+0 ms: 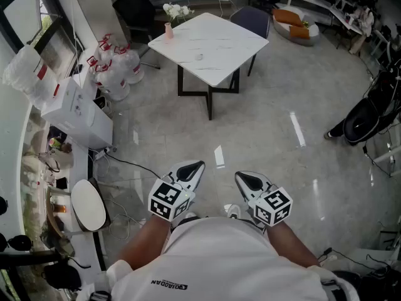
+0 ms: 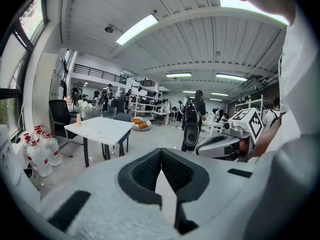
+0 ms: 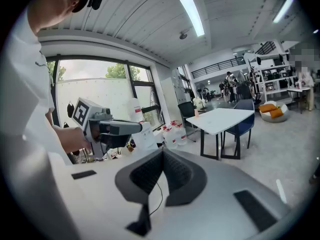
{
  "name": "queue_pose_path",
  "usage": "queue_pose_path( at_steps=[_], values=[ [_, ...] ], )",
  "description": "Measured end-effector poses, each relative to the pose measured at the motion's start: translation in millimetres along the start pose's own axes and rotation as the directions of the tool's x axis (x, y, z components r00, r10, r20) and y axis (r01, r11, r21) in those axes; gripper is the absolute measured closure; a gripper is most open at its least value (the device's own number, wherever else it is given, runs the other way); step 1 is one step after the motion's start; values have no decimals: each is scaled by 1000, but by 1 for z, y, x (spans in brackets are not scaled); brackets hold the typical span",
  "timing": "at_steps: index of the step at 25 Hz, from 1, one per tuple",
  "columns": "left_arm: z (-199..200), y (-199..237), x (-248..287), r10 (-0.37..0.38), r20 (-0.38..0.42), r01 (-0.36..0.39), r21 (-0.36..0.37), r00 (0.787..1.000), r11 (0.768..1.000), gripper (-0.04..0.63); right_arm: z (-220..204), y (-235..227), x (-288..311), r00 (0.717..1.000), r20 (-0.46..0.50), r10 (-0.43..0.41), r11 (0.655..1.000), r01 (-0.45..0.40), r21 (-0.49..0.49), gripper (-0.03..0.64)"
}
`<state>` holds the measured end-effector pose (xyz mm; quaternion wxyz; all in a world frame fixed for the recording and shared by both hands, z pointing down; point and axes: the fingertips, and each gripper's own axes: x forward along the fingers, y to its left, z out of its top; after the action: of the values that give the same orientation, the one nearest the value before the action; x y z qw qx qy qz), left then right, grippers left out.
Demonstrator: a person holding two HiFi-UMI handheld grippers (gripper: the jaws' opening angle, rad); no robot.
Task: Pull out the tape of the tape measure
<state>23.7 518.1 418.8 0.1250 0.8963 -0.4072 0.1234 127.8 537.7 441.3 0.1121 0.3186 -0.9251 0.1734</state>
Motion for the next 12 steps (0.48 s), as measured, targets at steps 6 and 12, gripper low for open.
queue_pose_path(
  at_steps=[6, 12],
  values=[
    [-1, 4, 0, -2, 0, 2, -6, 1000, 1000, 586, 0, 1, 3, 1000, 0, -1, 1000, 1, 0, 614],
    [1, 6, 0, -3, 4, 3, -4, 1000, 1000, 586, 1, 1, 4, 1000, -2, -5, 1000, 5, -4, 614]
  ],
)
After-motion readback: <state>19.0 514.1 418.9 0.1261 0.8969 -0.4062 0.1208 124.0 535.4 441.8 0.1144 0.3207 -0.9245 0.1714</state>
